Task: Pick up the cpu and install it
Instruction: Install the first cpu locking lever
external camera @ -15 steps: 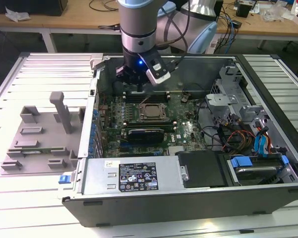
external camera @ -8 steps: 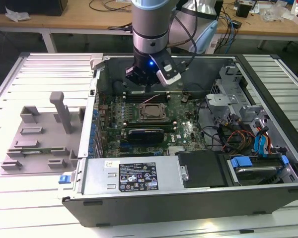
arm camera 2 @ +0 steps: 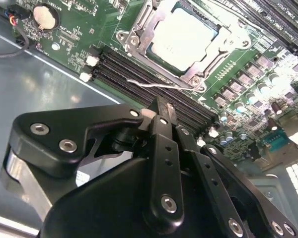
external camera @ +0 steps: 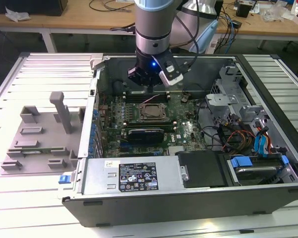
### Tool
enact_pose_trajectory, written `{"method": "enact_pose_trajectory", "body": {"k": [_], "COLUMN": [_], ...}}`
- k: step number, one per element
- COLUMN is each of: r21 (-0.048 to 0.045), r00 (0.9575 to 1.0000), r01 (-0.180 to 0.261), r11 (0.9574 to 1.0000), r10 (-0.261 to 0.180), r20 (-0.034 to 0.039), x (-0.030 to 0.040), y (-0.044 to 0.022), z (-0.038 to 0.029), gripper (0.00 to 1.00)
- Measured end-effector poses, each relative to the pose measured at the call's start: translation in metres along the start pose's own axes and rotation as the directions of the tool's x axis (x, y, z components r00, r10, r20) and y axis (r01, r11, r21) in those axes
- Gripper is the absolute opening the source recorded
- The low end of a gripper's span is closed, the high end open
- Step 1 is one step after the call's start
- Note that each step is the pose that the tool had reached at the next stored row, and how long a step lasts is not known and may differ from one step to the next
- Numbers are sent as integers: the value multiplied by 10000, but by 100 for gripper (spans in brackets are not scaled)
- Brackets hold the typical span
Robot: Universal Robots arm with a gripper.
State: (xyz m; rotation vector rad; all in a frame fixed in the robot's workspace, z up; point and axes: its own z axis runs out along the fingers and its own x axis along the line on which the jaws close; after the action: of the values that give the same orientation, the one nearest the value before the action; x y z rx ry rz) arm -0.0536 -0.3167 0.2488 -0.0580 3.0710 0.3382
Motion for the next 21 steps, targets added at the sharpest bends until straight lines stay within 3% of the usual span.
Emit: {"method": "enact_pose_trajectory", "body": {"k": [2,8,17,21], "r21": [18,24,41,92], "r00": [9999,9997,9996,9951], "r01": [-163,-236,-289,-964], "r11": [9999,9997,9996,9953], "r10": [163,236,289,962], "r20": [36,52,64,217], "x": [3,7,9,11], "y": [-11,-24,-31,-41], "z": [48,108,141,187], "gripper": [11,11,11,11]}}
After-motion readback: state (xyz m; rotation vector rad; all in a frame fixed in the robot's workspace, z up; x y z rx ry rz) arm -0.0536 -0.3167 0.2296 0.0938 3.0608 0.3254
